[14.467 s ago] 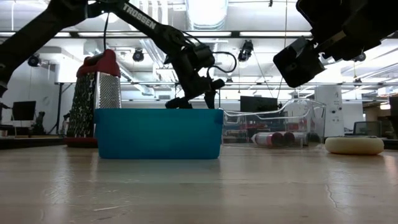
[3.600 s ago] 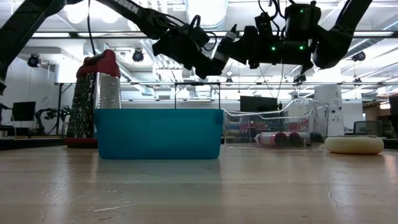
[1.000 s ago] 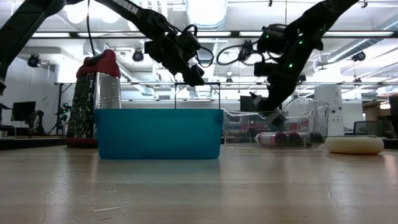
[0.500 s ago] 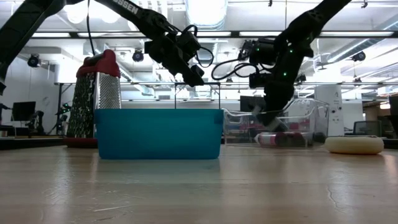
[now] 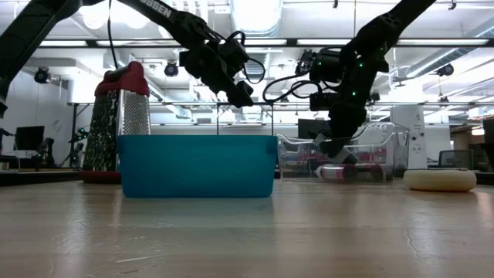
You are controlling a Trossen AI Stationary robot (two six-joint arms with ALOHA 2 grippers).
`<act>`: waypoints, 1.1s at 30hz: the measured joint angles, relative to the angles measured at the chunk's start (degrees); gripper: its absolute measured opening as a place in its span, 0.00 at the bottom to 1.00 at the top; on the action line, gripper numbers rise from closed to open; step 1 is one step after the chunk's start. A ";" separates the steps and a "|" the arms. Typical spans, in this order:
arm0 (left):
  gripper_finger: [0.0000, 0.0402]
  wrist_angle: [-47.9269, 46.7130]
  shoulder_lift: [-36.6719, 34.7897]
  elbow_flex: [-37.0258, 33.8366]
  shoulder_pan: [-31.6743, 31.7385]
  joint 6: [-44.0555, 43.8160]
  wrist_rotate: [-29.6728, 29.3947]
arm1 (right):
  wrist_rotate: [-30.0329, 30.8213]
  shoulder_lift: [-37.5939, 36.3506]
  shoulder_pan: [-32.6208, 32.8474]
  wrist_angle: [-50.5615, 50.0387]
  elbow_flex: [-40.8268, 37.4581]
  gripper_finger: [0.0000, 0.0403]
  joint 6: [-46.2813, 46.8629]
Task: Pick & Place Food Item
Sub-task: Put the top black food coloring bottle into the transparent bin, then put the black donut into the black bin
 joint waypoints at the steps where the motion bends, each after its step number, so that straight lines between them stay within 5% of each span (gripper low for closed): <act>1: 0.69 0.00 0.00 0.00 0.00 0.00 0.00 | 0.00 0.00 0.00 0.03 0.00 0.23 0.00; 15: 0.69 0.00 0.00 0.00 0.00 0.00 -0.15 | 0.02 0.00 0.02 0.03 -0.04 0.37 0.11; 33: 0.69 0.02 0.00 0.00 -0.07 0.00 -0.17 | 5.64 0.00 0.07 -0.19 2.03 0.67 0.06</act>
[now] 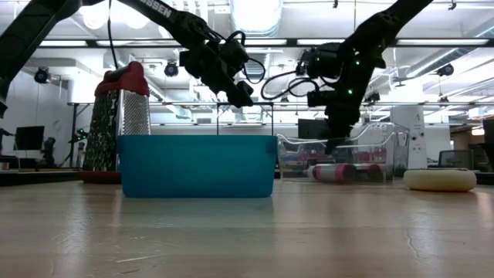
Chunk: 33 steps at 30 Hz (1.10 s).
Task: Pick & Place Food Item
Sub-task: Put the black donut into the black bin
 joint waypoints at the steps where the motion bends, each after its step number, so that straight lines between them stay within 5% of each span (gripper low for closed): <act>1: 0.69 0.07 0.00 0.00 0.00 0.00 0.02 | 0.00 0.00 0.00 0.02 0.55 0.68 -0.02; 13: 0.69 0.56 0.00 0.00 0.00 -7.19 1.44 | -5.52 -2.40 0.20 9.48 3.97 0.68 -0.90; 21: 0.69 3.98 -0.32 0.48 -0.04 -7.38 9.27 | -14.41 -15.11 1.40 31.01 -4.68 0.68 -1.18; 33: 0.69 10.72 -9.22 0.37 -0.07 -6.52 17.59 | -14.20 -35.30 9.84 51.44 -21.23 0.66 -0.82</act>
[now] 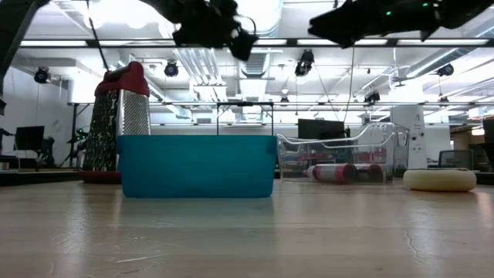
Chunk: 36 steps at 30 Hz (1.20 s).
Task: Pick & Place Food Item
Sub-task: Put the black donut into the black bin
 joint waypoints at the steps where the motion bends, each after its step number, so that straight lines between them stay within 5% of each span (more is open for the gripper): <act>1: 0.69 0.29 -1.11 -0.09 0.00 -0.01 0.07 | 0.09 -1.16 0.74 0.89 -1.24 0.66 0.15; 14: 0.69 -6.81 -12.44 -0.33 0.02 -1.55 -4.53 | 6.83 -9.72 13.61 3.18 -11.59 0.65 -1.28; 22: 0.69 -11.24 -16.98 -0.35 0.24 -1.84 0.06 | 14.94 -13.91 21.33 3.20 -14.94 0.65 -2.33; 31: 0.69 -18.53 -21.43 -0.78 1.65 -1.57 -7.17 | 20.60 -14.94 26.98 3.23 -17.05 0.64 -1.52; 36: 0.69 -15.42 -28.96 -8.05 2.34 -2.16 -8.86 | 24.51 -15.03 30.74 3.35 -17.42 0.64 -1.14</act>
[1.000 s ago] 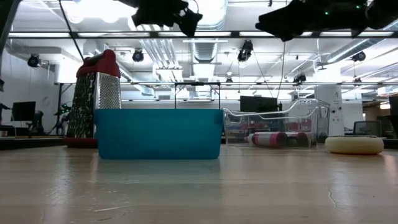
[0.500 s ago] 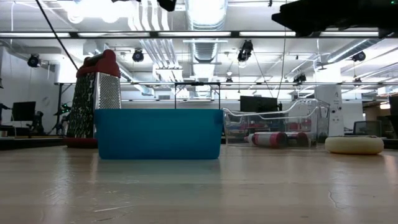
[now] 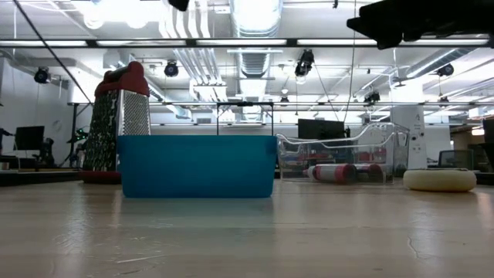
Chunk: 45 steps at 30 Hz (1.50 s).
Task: Pick & Place Food Item
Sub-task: Put the black donut into the black bin
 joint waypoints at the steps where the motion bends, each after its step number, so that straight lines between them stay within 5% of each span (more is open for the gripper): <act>1: 0.69 1.75 -1.79 -2.40 0.06 -1.49 -1.26 | 1.00 0.04 0.76 -0.02 -0.15 0.64 0.02; 13: 0.69 39.79 -30.52 -42.20 -0.46 -27.94 -21.58 | 8.51 0.09 8.66 -0.13 -0.70 0.64 1.11; 20: 0.69 51.99 -43.36 -60.36 -2.50 -34.87 -29.27 | 14.53 0.09 12.92 -0.15 -0.77 0.64 1.14; 35: 0.69 61.60 -49.26 -72.62 -12.15 -41.20 -33.01 | 23.86 3.49 20.03 -0.34 -1.27 0.64 6.63; 45: 0.69 67.74 -48.06 -74.83 -28.38 -41.25 -48.20 | 27.57 12.24 26.27 9.36 -1.25 0.64 5.44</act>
